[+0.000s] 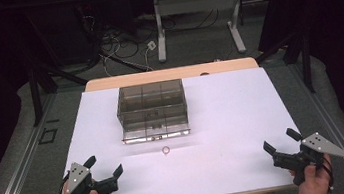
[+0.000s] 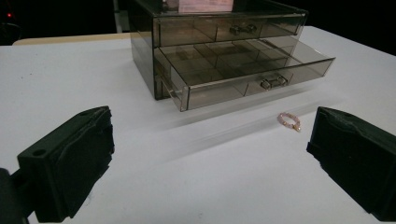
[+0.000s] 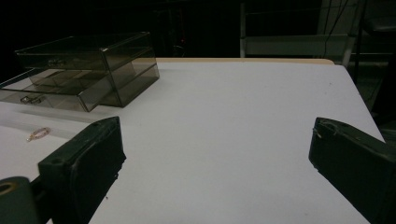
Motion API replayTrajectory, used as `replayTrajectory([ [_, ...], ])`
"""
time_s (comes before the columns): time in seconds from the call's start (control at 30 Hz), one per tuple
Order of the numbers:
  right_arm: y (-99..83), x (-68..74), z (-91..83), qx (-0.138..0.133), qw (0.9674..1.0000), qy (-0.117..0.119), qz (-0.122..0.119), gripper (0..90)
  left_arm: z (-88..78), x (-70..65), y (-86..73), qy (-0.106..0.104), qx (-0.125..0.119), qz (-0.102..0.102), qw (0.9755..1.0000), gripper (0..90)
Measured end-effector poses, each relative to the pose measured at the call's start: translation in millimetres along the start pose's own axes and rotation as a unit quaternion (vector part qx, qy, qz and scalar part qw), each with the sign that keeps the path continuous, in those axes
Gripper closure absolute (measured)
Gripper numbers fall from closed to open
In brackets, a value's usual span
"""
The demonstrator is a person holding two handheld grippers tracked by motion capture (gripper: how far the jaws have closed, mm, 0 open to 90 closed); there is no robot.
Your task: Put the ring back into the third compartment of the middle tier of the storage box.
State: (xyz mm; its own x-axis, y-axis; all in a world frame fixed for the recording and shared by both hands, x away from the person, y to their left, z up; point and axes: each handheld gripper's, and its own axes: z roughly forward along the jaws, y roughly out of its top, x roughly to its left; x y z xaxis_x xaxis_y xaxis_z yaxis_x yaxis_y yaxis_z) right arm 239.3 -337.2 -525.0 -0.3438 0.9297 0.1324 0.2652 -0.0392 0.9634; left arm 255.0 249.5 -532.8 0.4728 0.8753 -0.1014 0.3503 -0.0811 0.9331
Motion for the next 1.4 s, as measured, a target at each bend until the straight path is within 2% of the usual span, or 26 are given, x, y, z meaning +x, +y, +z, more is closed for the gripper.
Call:
replayTrajectory([
  [0.1, -0.1, -2.0, -0.6, 0.002, 1.0000, -0.003, -0.002, 3.2, 0.5, -0.8, 0.1, -0.004, -0.002, -0.005, 1.0000, 0.4],
  [0.17, -2.4, -2.2, 1.2, 0.006, 0.9999, -0.014, -0.004, 3.3, 1.3, -1.9, 1.1, -0.008, -0.001, -0.009, 0.9999, 0.3],
  [0.2, -3.4, -2.6, 2.2, 0.005, 0.9999, -0.013, -0.008, 3.3, 2.1, -3.1, 1.9, -0.009, 0.000, -0.014, 0.9999, 0.3],
  [0.23, -3.4, -2.2, 2.1, 0.010, 0.9998, -0.015, -0.010, 3.2, 3.7, -5.3, 3.1, -0.012, -0.003, -0.027, 0.9996, 0.3],
  [0.27, -3.4, -2.2, 2.1, 0.010, 0.9998, -0.015, -0.010, 3.2, 3.7, -5.3, 3.1, -0.012, -0.003, -0.027, 0.9996, 0.3],
  [0.3, -3.5, -0.8, 2.9, 0.012, 0.9996, -0.018, -0.016, 3.3, 4.9, -8.0, 3.9, -0.023, -0.011, -0.034, 0.9991, 0.3],
  [0.4, -4.0, 1.1, 4.1, 0.009, 0.9995, -0.021, -0.024, 3.3, 7.0, -14.6, 7.7, -0.030, -0.006, -0.035, 0.9989, 0.3],
  [0.53, -4.3, 1.7, 4.8, 0.009, 0.9994, -0.022, -0.024, 3.4, 9.0, -22.4, 10.8, -0.030, -0.003, -0.027, 0.9992, 0.4],
  [0.57, -5.1, 2.1, 4.8, 0.007, 0.9994, -0.024, -0.022, 3.4, 10.3, -26.6, 12.5, -0.035, -0.001, -0.020, 0.9992, 0.3],
  [0.87, -9.8, 0.6, 7.5, 0.015, 0.9994, -0.025, -0.021, 3.9, 21.9, -41.3, 19.1, -0.056, 0.011, -0.017, 0.9982, 0.5],
  [0.93, -11.4, 1.9, 9.3, 0.018, 0.9994, -0.022, -0.022, 3.9, 27.6, -47.0, 23.0, -0.061, 0.016, -0.002, 0.9980, 1.0],
  [1.07, -12.9, 3.0, 10.6, 0.018, 0.9993, -0.019, -0.026, 3.9, 33.5, -53.0, 26.6, -0.068, 0.022, 0.008, 0.9974, 2.7],
  [1.13, -13.5, 3.6, 10.8, 0.019, 0.9993, -0.018, -0.028, 3.9, 38.1, -58.3, 29.4, -0.071, 0.027, 0.023, 0.9968, 2.9],
  [1.27, -14.0, 3.0, 10.6, 0.019, 0.9993, -0.019, -0.025, 3.9, 43.9, -63.3, 32.0, -0.074, 0.035, 0.032, 0.9961, 4.5],
  [1.4, -14.6, 1.8, 10.8, 0.024, 0.9992, -0.017, -0.025, 4.0, 47.0, -65.2, 33.5, -0.074, 0.039, 0.032, 0.9960, 7.3],
])
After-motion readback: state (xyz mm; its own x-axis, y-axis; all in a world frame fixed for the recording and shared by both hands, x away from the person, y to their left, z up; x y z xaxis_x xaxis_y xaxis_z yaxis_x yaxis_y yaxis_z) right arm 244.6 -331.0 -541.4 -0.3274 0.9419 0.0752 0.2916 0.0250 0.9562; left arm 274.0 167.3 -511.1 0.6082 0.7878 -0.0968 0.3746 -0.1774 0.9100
